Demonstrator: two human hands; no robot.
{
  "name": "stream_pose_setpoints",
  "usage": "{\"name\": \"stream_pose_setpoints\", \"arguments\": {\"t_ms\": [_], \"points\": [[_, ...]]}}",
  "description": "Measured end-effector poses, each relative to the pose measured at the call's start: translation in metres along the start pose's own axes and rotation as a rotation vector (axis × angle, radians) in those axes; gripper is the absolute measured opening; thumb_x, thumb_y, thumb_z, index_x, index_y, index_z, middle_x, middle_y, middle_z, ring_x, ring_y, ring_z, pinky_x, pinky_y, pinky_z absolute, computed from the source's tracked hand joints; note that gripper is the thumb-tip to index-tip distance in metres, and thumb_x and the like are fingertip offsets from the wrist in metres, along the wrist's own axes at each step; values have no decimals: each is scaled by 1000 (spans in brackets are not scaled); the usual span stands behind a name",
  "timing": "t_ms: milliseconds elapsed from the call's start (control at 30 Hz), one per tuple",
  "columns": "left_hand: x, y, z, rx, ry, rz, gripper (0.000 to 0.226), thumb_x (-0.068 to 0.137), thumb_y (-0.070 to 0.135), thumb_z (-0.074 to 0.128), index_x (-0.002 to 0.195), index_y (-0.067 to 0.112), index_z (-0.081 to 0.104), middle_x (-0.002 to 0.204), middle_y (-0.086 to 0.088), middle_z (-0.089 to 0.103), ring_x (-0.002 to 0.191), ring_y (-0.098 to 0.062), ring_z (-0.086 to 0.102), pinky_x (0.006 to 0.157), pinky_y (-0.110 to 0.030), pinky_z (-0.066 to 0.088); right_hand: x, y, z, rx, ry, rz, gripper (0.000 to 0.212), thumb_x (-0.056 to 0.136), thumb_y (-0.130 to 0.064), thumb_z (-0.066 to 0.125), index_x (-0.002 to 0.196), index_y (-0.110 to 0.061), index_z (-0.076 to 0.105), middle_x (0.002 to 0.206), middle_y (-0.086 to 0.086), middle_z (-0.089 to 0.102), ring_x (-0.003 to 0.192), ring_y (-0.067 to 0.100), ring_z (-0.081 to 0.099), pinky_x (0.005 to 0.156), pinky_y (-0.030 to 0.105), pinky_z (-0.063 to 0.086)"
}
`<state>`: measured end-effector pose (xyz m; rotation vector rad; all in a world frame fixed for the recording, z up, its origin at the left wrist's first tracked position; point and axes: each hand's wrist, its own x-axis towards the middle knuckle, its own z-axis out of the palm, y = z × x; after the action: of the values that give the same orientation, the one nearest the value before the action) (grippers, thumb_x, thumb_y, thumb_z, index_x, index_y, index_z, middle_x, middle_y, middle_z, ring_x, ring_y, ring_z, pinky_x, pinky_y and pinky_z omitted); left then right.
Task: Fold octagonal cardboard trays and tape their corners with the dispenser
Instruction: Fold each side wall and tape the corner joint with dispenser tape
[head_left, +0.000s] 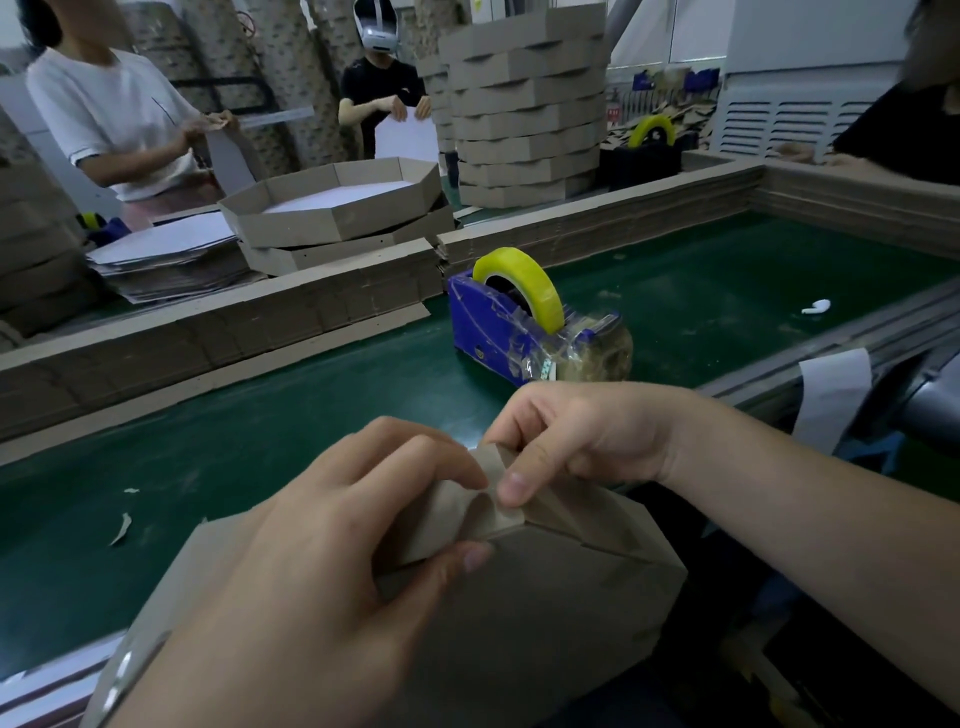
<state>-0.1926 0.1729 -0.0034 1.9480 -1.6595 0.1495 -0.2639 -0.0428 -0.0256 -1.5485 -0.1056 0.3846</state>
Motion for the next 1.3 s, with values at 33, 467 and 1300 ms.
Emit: {"name": "stream_pose_setpoints", "arguments": {"t_ms": [33,467,1300], "points": [[0,0,-1,12,-12,2,23,78,52,55,97,40,62,108,22,59,94,-1,61,72,-20,45,-3,0,-1,-105,29,-11,6,73,-16,70,78,-17,73,75,2,70,67,15,65,64,23,52],[3,5,2,186,-104,-35,32,84,55,44,111,57,61,110,20,57,91,0,58,60,-4,32,-30,15,-81,-423,1160,101,18,86,-43,66,76,-29,72,78,-14,67,77,8,55,62,27,36],[3,-4,7,194,-70,-57,32,85,55,44,112,56,62,113,20,56,95,0,57,67,-7,37,-25,31,-80,504,1208,-467,41,84,-3,59,46,-18,58,59,-2,49,53,4,46,63,27,37]]}}
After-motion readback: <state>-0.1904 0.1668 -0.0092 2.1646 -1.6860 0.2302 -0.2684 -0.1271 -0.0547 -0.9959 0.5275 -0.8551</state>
